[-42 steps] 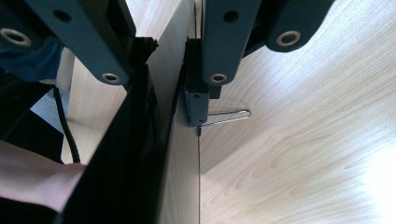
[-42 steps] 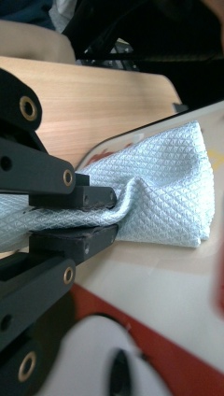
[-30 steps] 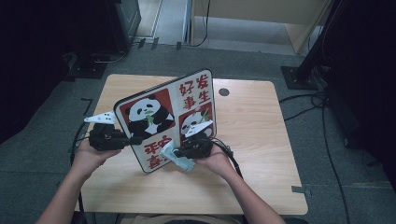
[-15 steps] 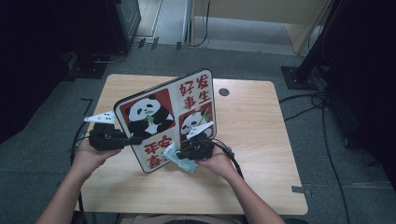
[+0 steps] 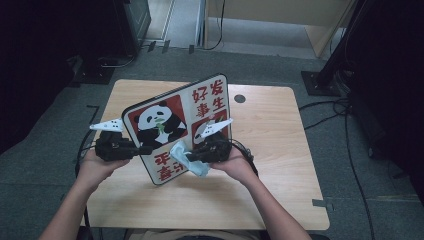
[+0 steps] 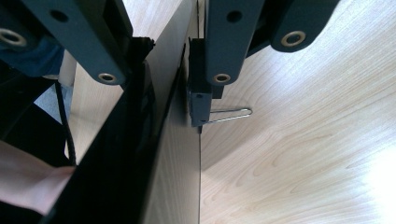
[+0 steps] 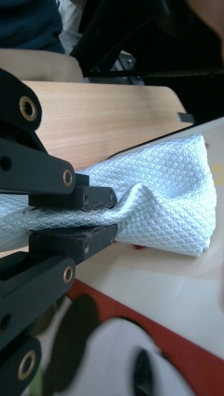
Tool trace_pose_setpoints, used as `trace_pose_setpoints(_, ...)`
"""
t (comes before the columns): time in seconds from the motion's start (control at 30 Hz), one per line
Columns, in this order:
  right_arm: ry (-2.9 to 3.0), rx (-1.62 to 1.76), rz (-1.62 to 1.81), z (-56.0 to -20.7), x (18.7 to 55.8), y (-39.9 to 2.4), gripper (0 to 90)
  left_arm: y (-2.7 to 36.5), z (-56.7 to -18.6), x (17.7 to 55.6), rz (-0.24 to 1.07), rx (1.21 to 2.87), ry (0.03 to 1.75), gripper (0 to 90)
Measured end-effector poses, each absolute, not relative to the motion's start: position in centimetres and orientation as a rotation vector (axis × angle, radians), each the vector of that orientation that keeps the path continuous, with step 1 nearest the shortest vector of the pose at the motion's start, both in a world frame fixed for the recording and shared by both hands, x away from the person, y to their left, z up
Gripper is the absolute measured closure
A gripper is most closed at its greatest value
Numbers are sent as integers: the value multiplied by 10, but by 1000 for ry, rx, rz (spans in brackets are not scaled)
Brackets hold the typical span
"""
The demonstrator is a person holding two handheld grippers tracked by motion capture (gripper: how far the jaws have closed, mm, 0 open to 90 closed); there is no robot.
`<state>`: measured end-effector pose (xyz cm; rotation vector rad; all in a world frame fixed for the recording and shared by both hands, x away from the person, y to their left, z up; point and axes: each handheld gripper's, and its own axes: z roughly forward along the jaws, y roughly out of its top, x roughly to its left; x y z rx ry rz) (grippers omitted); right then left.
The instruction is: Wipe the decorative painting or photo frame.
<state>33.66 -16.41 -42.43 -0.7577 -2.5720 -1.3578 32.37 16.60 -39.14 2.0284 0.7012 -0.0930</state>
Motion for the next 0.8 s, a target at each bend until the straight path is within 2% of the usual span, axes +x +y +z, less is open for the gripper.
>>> trace_pose_setpoints(0.43,-2580,-689,-1480,-347,349,-151,822,167,-391,320,-94,2029,690,712)
trace_pose_setpoints(0.8,-2621,-624,-1541,-284,359,-119,822,176,-389,314,-86,2011,708,673)
